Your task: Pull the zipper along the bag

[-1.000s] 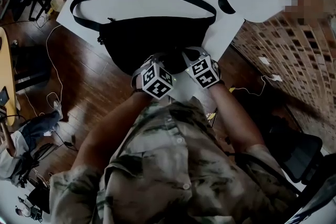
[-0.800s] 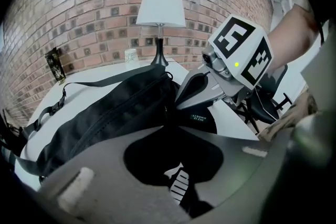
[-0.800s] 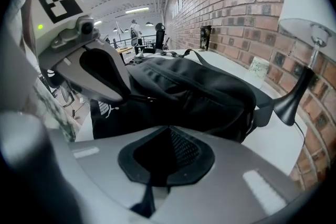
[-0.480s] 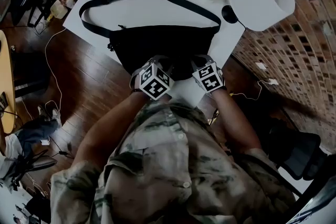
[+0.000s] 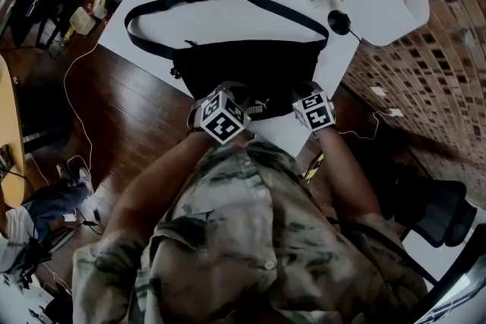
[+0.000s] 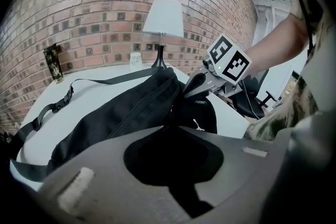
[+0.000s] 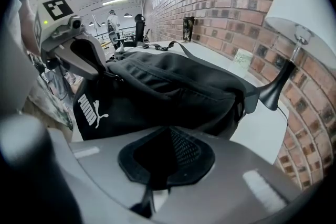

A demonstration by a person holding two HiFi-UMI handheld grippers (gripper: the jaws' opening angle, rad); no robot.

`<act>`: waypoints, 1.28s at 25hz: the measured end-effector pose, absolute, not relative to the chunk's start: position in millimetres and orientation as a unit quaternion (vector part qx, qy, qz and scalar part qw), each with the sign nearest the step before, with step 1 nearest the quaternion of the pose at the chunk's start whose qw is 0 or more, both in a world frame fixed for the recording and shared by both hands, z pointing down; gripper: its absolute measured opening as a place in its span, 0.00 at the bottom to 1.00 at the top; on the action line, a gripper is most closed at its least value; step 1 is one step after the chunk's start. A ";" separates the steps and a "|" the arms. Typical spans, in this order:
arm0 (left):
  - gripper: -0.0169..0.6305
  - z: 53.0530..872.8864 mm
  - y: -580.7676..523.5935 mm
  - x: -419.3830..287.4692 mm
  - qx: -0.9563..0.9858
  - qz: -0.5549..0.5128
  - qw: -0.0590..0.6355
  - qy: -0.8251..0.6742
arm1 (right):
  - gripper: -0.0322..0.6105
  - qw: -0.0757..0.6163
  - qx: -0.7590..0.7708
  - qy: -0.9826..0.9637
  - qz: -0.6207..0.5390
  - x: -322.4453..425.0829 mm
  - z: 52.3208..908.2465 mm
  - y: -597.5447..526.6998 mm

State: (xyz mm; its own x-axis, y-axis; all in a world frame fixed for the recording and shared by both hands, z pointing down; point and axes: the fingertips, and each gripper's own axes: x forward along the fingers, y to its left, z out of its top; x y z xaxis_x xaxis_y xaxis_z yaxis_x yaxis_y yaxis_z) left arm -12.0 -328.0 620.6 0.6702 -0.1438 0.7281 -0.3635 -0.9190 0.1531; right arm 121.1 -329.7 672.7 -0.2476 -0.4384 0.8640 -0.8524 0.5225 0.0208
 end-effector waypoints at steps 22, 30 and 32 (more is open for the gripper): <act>0.06 630.5 -339.4 -106.9 0.903 0.356 0.172 -0.166 | 0.06 0.472 0.459 -0.709 0.253 127.9 672.5 -331.0; 0.06 635.8 -346.7 -134.6 0.901 0.351 0.181 -0.182 | 0.06 0.490 0.459 -0.697 0.252 128.7 672.7 -330.7; 0.06 638.3 -348.5 -140.7 0.900 0.350 0.182 -0.185 | 0.06 0.497 0.459 -0.695 0.244 128.6 673.2 -330.8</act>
